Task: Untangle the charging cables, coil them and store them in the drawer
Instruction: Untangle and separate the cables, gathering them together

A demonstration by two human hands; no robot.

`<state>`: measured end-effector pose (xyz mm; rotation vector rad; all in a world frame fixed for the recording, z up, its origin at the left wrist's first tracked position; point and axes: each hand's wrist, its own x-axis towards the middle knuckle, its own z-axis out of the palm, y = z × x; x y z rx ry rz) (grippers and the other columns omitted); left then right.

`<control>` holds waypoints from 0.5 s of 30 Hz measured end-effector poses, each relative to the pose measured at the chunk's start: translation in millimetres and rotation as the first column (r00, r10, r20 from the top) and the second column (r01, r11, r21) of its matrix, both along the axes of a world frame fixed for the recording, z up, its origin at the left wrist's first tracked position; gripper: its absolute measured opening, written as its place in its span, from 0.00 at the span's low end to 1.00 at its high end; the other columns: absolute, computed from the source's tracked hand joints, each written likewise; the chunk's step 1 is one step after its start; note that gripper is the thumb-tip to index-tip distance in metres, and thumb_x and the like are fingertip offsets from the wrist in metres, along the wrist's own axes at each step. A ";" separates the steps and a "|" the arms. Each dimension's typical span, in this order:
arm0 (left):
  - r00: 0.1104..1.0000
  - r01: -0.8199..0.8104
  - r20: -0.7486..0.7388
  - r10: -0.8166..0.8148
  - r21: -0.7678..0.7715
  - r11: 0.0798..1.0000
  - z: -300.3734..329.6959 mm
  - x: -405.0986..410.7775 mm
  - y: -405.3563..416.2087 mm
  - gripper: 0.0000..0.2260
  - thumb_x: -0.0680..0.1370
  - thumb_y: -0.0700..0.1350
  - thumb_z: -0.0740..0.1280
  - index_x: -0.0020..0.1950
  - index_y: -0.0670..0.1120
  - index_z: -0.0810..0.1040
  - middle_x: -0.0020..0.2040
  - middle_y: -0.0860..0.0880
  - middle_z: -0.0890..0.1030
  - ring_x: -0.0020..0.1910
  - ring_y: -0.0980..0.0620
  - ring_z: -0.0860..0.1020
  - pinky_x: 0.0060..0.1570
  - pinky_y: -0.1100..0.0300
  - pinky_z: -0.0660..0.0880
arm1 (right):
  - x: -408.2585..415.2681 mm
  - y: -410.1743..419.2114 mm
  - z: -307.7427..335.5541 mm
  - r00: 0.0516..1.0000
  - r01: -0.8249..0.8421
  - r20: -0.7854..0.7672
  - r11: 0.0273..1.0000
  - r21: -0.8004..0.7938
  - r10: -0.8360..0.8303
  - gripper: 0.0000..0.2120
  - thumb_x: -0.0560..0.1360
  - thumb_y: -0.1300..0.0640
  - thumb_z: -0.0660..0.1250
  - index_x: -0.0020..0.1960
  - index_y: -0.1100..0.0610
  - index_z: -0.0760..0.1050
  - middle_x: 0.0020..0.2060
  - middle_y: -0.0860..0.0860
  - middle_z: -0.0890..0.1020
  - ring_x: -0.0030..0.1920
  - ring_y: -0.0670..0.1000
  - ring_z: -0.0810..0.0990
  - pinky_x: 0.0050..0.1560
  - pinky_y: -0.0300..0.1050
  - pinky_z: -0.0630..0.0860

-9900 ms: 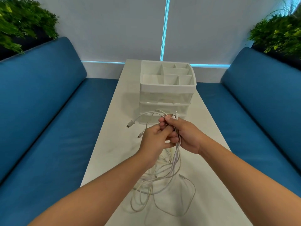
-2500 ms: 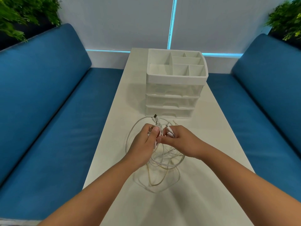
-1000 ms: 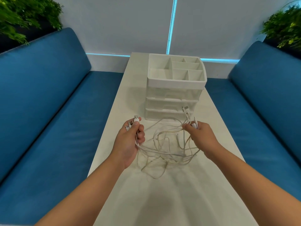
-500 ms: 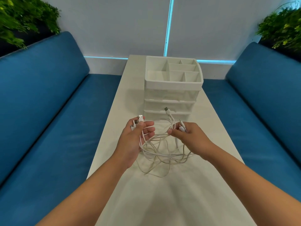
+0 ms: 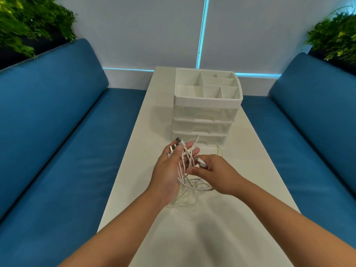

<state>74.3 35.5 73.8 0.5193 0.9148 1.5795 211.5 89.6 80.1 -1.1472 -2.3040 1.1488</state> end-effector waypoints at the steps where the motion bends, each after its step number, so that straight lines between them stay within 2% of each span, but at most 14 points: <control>1: 0.999 -0.007 0.051 0.006 0.005 1.000 -1.2 -1.7 -0.9 0.14 0.84 0.42 0.58 0.69 0.40 0.71 0.61 0.46 0.82 0.58 0.48 0.82 0.47 0.56 0.82 | 0.3 -0.4 -1.2 1.000 0.004 -0.005 1.000 -0.003 -0.004 0.14 0.77 0.50 0.69 0.36 0.55 0.74 0.24 0.47 0.67 0.26 0.47 0.63 0.33 0.44 0.60; 3: 0.993 -0.019 0.118 0.019 -0.002 1.000 -3.4 -3.5 -2.5 0.15 0.85 0.41 0.57 0.70 0.39 0.71 0.60 0.45 0.83 0.56 0.48 0.83 0.46 0.56 0.82 | -1.1 -1.3 -4.3 0.998 0.028 -0.051 0.999 -0.034 -0.030 0.17 0.76 0.50 0.70 0.39 0.64 0.74 0.26 0.51 0.66 0.27 0.48 0.62 0.33 0.44 0.59; 5: 0.995 -0.009 0.099 0.012 -0.029 1.000 -4.5 -2.3 -3.1 0.15 0.85 0.42 0.56 0.69 0.38 0.71 0.58 0.43 0.84 0.54 0.49 0.84 0.44 0.59 0.81 | -3.9 -2.4 -5.9 0.993 0.059 -0.094 0.996 -0.066 -0.065 0.18 0.76 0.52 0.70 0.42 0.68 0.74 0.26 0.52 0.66 0.26 0.47 0.61 0.32 0.44 0.59; 8: 0.996 0.017 -0.086 -0.024 -0.080 0.997 -4.7 1.3 -1.2 0.13 0.85 0.44 0.58 0.66 0.40 0.74 0.54 0.45 0.85 0.48 0.52 0.85 0.43 0.62 0.79 | -9.6 -2.7 -7.7 0.997 0.057 -0.056 0.998 -0.032 -0.059 0.13 0.76 0.53 0.69 0.39 0.61 0.76 0.23 0.46 0.65 0.24 0.44 0.61 0.29 0.42 0.59; 11: 0.960 -0.007 -0.277 -0.028 -0.122 0.992 -6.9 4.4 1.3 0.10 0.84 0.44 0.59 0.62 0.45 0.76 0.50 0.51 0.86 0.45 0.55 0.85 0.47 0.60 0.77 | -12.1 -3.9 -9.5 1.000 0.020 0.002 1.000 0.015 -0.021 0.08 0.76 0.52 0.69 0.39 0.52 0.77 0.23 0.44 0.67 0.25 0.44 0.64 0.31 0.41 0.61; 13: 0.965 -0.081 -0.257 0.046 -0.127 0.989 -7.3 4.8 4.6 0.08 0.84 0.42 0.59 0.58 0.45 0.76 0.46 0.50 0.85 0.42 0.53 0.84 0.47 0.57 0.79 | -10.0 -6.1 -8.3 0.999 0.027 -0.041 1.000 -0.015 -0.027 0.07 0.76 0.52 0.70 0.43 0.55 0.81 0.22 0.43 0.68 0.25 0.43 0.65 0.31 0.40 0.62; 15: 0.973 -0.205 -0.132 0.187 -0.142 0.968 -5.1 -1.8 10.1 0.06 0.84 0.39 0.58 0.53 0.43 0.74 0.41 0.47 0.80 0.36 0.53 0.80 0.46 0.57 0.79 | -5.6 -5.2 -3.8 0.979 0.147 -0.132 0.987 -0.066 -0.155 0.09 0.75 0.50 0.71 0.42 0.56 0.83 0.23 0.42 0.73 0.26 0.41 0.68 0.30 0.36 0.64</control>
